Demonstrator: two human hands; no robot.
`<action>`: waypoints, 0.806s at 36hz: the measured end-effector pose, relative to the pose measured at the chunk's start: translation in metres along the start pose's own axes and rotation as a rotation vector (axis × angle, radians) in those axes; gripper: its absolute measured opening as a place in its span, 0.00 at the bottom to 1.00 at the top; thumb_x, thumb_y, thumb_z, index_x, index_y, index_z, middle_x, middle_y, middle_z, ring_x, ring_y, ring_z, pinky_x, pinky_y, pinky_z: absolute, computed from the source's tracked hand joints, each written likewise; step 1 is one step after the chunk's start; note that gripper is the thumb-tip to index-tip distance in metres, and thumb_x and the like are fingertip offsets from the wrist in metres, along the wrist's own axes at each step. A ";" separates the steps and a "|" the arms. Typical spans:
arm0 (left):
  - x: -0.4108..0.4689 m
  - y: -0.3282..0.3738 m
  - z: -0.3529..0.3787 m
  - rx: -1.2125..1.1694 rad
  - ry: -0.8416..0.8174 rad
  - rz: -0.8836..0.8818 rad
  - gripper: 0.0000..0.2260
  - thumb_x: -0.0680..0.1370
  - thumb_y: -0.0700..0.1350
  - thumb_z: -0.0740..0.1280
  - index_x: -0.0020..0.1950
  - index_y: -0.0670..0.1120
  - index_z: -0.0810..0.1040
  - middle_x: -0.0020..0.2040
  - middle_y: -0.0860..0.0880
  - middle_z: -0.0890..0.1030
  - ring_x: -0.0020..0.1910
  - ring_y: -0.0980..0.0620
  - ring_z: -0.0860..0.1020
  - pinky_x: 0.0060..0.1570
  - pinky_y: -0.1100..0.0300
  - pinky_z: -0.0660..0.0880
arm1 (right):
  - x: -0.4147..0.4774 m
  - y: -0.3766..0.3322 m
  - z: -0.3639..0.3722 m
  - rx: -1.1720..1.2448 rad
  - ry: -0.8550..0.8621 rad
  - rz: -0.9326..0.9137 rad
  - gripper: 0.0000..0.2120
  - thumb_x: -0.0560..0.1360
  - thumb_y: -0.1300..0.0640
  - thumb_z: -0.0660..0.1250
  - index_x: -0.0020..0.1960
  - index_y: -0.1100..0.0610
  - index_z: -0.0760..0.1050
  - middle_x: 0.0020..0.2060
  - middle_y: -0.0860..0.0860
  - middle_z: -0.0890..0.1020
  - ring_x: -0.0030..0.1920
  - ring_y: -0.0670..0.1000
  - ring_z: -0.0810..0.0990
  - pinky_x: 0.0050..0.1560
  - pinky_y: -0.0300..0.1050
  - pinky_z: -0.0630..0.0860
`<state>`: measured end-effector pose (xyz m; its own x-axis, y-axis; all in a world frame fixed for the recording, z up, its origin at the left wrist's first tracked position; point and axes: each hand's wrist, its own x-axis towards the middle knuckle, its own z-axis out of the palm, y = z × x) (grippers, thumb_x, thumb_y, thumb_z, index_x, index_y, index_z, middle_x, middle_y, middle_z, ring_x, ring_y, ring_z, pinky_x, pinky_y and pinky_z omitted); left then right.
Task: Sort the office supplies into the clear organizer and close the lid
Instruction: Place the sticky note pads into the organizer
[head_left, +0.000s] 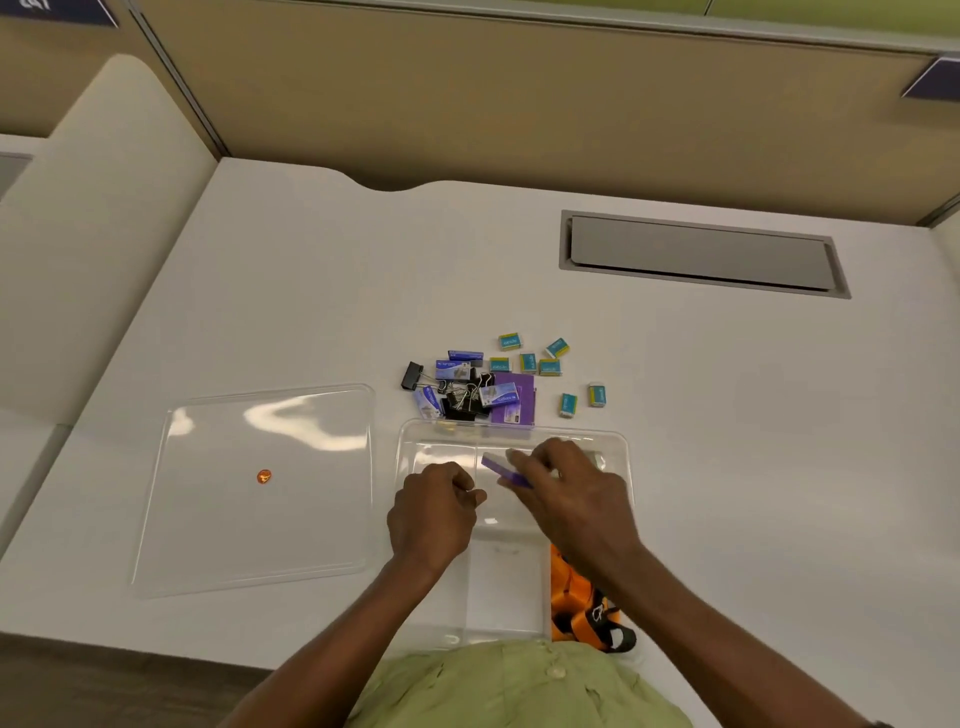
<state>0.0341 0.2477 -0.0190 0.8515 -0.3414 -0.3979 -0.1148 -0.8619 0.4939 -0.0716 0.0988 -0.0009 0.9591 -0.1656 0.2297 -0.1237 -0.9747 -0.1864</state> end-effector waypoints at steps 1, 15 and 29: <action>0.000 -0.001 -0.001 0.000 -0.009 0.011 0.04 0.77 0.52 0.75 0.50 0.53 0.86 0.49 0.53 0.87 0.49 0.50 0.85 0.48 0.54 0.82 | -0.002 -0.004 0.007 -0.024 -0.033 -0.001 0.25 0.68 0.52 0.82 0.62 0.54 0.79 0.47 0.53 0.81 0.43 0.52 0.80 0.28 0.42 0.76; -0.001 -0.008 0.000 0.023 -0.073 0.072 0.09 0.78 0.43 0.74 0.58 0.50 0.85 0.52 0.53 0.88 0.50 0.52 0.85 0.52 0.55 0.82 | -0.002 -0.026 0.027 -0.261 -0.395 -0.045 0.14 0.70 0.56 0.79 0.53 0.60 0.84 0.53 0.60 0.82 0.59 0.62 0.79 0.60 0.60 0.77; 0.001 -0.010 0.000 -0.014 -0.099 0.041 0.06 0.79 0.45 0.73 0.55 0.52 0.84 0.49 0.56 0.87 0.47 0.55 0.85 0.46 0.59 0.80 | 0.112 0.064 0.032 0.213 -0.411 0.488 0.25 0.74 0.47 0.76 0.66 0.56 0.77 0.60 0.57 0.80 0.60 0.56 0.78 0.58 0.51 0.77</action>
<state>0.0360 0.2560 -0.0238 0.7916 -0.4123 -0.4510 -0.1409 -0.8413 0.5219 0.0365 0.0231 -0.0174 0.8300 -0.4682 -0.3031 -0.5553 -0.7447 -0.3703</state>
